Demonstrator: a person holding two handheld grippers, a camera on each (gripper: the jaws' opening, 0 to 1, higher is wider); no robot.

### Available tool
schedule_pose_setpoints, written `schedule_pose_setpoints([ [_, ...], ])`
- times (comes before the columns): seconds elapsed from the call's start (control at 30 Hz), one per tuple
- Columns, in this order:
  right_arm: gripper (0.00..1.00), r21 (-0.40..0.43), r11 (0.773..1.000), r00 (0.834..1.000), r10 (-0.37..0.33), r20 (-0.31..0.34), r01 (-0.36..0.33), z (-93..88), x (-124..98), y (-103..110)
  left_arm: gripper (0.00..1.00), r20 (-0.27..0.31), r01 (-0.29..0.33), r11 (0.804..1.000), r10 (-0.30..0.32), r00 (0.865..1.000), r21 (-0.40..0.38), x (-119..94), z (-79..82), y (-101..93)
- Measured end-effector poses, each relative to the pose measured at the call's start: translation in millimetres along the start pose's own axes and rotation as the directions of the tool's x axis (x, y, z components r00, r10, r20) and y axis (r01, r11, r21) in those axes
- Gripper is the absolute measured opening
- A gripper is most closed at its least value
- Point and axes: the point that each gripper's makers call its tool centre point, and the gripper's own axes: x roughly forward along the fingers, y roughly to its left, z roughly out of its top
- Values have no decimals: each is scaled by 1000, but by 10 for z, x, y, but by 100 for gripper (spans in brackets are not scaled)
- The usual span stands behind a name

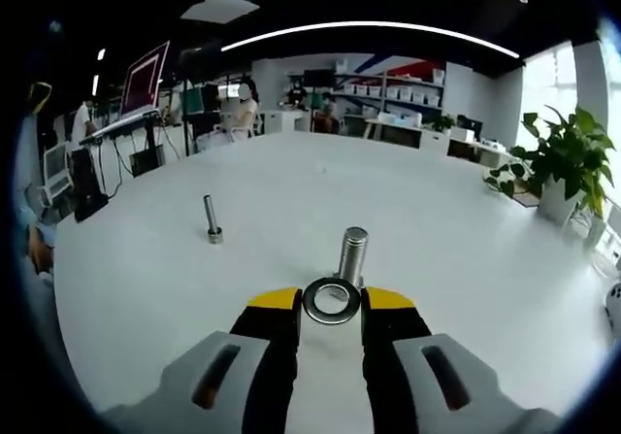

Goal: Place the washer onto the threaded stud by aligning its center hole with the stud, sliding it down to the base, and recovering from edge contact or off-axis alignment until the washer reaches the visible bottom stop.

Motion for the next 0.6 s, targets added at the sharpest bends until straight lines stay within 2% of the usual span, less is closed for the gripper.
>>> schedule_pose_setpoints([
  [0.27, 25, -30, 1000, 998, -1, 59, 2, 330, -19, -38, 15, 4, 7, 1000, -7, 1000, 0, -1, 14, -18],
  [0.6, 25, -36, 999, 998, -7, 65, 9, 438, 81, -87, 15, 11, 2, 1000, -2, 1000, -4, -14, 27, 1],
])
